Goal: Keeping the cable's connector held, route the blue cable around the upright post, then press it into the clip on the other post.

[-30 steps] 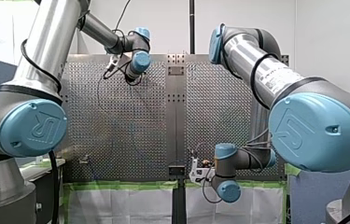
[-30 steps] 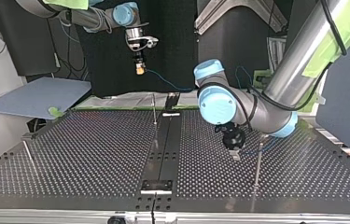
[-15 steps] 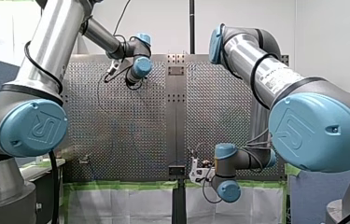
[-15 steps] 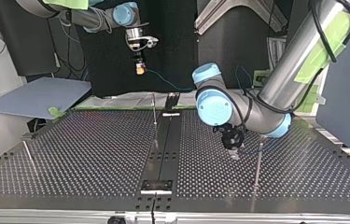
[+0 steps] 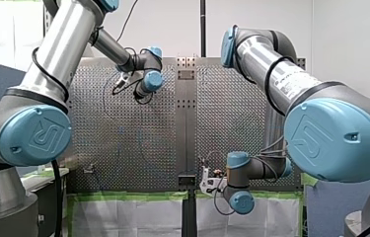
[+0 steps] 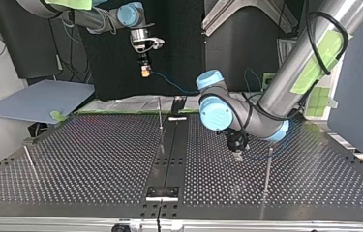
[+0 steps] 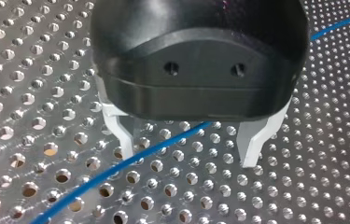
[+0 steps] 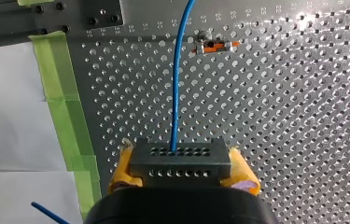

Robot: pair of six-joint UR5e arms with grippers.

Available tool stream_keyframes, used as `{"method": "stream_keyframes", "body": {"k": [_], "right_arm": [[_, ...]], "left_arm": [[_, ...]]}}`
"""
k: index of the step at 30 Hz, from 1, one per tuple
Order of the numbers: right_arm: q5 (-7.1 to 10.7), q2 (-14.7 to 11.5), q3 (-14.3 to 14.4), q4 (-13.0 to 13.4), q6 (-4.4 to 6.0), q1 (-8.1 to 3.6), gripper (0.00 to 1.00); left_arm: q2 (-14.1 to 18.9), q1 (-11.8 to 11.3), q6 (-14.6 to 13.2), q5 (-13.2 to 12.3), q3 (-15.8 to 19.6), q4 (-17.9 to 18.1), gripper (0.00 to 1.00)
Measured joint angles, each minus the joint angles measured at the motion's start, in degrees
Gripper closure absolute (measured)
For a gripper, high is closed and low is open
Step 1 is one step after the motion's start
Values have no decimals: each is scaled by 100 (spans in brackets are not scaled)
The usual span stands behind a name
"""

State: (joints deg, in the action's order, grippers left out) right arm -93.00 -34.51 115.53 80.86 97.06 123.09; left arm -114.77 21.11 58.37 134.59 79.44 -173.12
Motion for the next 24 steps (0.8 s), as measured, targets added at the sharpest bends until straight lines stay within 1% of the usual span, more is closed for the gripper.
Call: {"method": "stream_keyframes", "body": {"k": [7,19,24], "right_arm": [[0,0,0,-5,-1,0,100],[0,0,1,-6,-1,1,100],[0,0,1,-6,-1,1,100]], "left_arm": [[-10,-24,-5,-126,0,-24,0],[-134,-133,-30,48,0,-94,0],[-312,-135,-40,63,0,-124,0]]}}
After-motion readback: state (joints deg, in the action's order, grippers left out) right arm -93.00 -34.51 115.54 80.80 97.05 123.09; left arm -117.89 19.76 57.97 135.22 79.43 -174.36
